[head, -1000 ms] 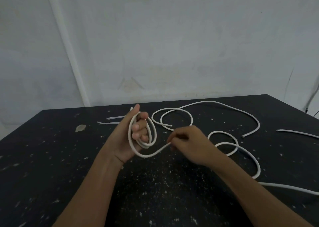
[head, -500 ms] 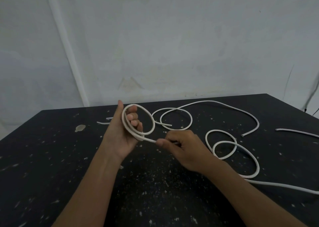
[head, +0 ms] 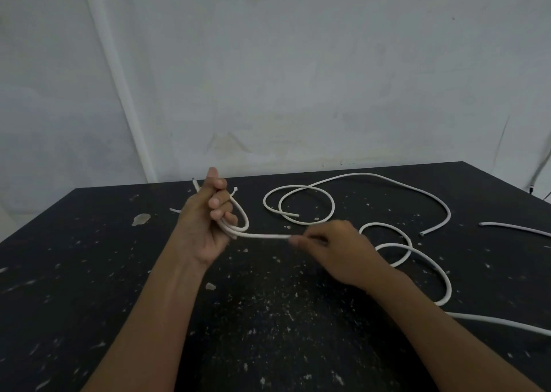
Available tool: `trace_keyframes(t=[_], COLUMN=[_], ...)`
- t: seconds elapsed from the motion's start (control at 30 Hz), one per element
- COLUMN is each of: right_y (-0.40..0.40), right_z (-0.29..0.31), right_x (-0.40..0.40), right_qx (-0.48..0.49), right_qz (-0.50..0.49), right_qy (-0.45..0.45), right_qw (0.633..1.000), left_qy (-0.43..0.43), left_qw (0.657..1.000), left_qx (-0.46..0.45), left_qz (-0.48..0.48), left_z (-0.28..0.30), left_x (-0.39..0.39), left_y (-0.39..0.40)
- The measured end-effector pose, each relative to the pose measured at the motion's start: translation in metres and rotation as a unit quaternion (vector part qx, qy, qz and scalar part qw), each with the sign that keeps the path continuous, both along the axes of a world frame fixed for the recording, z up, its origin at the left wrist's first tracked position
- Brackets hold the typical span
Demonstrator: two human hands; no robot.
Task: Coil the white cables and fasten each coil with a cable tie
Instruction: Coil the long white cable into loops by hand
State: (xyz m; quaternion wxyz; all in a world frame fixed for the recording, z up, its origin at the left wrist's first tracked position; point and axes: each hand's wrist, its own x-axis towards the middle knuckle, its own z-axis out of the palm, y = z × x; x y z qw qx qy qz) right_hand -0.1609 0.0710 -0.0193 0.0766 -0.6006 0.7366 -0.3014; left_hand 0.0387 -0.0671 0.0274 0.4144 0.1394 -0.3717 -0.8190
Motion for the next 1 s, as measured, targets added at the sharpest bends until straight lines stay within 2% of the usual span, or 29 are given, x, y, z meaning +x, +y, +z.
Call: trace_keyframes(t=[0.1, 0.23, 0.3, 0.37, 0.43, 0.5, 0.57, 0.63, 0.7, 0.77, 0.87, 0.9, 0.93, 1.0], right_y=[-0.001, -0.001, 0.001, 0.004, 0.008, 0.009, 0.01, 0.009, 0.006, -0.001, -0.003, -0.002, 0.0, 0.004], right_z=[0.002, 0.003, 0.005, 0.007, 0.011, 0.015, 0.019, 0.02, 0.018, 0.019, 0.026, 0.03, 0.033, 0.035], right_x=[-0.006, -0.012, -0.022, -0.034, -0.041, -0.04, -0.032, -0.027, -0.026, -0.026, -0.009, -0.001, 0.007, 0.018], right_qx=[0.008, 0.037, 0.066, 0.064, 0.054, 0.068, 0.08, 0.028, -0.054, -0.128, -0.176, -0.182, -0.187, -0.204], right_qz=[-0.163, -0.196, -0.165, -0.127, -0.118, -0.139, -0.189, -0.235, -0.244, -0.212, -0.116, -0.068, -0.017, 0.068], right_qy=[-0.02, -0.03, -0.039, -0.058, -0.047, 0.009, 0.077, 0.092, -0.004, -0.174, -0.422, -0.476, -0.502, -0.469], right_qw=[0.986, 0.979, 0.983, 0.988, 0.99, 0.988, 0.976, 0.967, 0.968, 0.953, 0.882, 0.858, 0.844, 0.856], left_qy=[-0.089, -0.124, -0.065, 0.055, 0.18, 0.224, 0.175, 0.018, -0.131, -0.214, -0.265, -0.27, -0.273, -0.266], left_qw=[0.995, 0.984, 0.988, 0.985, 0.953, 0.932, 0.946, 0.981, 0.977, 0.956, 0.942, 0.942, 0.942, 0.947], left_qx=[-0.048, -0.125, -0.12, -0.079, -0.028, 0.004, -0.012, -0.075, -0.14, -0.183, -0.182, -0.177, -0.178, -0.17], left_qz=[0.008, -0.04, -0.071, -0.142, -0.241, -0.284, -0.271, -0.177, -0.096, -0.087, -0.093, -0.09, -0.083, -0.054], left_z=[-0.002, -0.009, -0.008, -0.005, -0.005, -0.009, -0.012, -0.01, -0.007, -0.004, -0.006, -0.007, -0.008, -0.009], left_x=[-0.005, -0.019, -0.012, 0.007, 0.025, 0.035, 0.036, 0.026, 0.009, -0.008, -0.029, -0.033, -0.036, -0.04], left_y=[0.009, 0.022, 0.013, -0.008, -0.03, -0.041, -0.04, -0.025, -0.003, 0.018, 0.043, 0.047, 0.05, 0.053])
